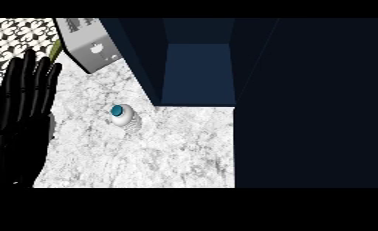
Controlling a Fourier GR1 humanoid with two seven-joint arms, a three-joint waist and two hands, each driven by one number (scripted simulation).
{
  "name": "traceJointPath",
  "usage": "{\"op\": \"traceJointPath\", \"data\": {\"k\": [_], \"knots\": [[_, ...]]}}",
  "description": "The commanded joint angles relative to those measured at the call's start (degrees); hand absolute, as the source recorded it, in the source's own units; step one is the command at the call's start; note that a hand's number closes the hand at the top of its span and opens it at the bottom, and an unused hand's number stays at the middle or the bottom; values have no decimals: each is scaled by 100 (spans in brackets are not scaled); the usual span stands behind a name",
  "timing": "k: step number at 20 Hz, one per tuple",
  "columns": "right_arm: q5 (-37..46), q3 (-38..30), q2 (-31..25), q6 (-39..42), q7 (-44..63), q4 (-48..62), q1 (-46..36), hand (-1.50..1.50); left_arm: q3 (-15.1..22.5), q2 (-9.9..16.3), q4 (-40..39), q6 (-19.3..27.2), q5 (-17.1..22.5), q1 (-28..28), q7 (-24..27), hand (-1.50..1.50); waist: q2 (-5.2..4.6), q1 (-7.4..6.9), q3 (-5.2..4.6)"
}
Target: Pick up the bottled water, place it into the cabinet and close the cabinet
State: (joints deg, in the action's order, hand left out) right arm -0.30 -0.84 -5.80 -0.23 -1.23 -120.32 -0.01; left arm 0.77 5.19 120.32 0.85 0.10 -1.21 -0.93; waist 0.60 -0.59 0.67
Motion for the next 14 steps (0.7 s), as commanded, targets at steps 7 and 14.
{"op": "traceJointPath", "data": {"k": [7,14], "knots": [[-387,760,-45,668,338,-334,453,-150,99,836,-1067,-2451,2587,7,-46,-150,-120,217,-86],[-205,1301,62,511,1032,-1208,790,-150,-1047,2149,-1597,-3697,5129,-81,-818,-150,-52,65,-73]]}}
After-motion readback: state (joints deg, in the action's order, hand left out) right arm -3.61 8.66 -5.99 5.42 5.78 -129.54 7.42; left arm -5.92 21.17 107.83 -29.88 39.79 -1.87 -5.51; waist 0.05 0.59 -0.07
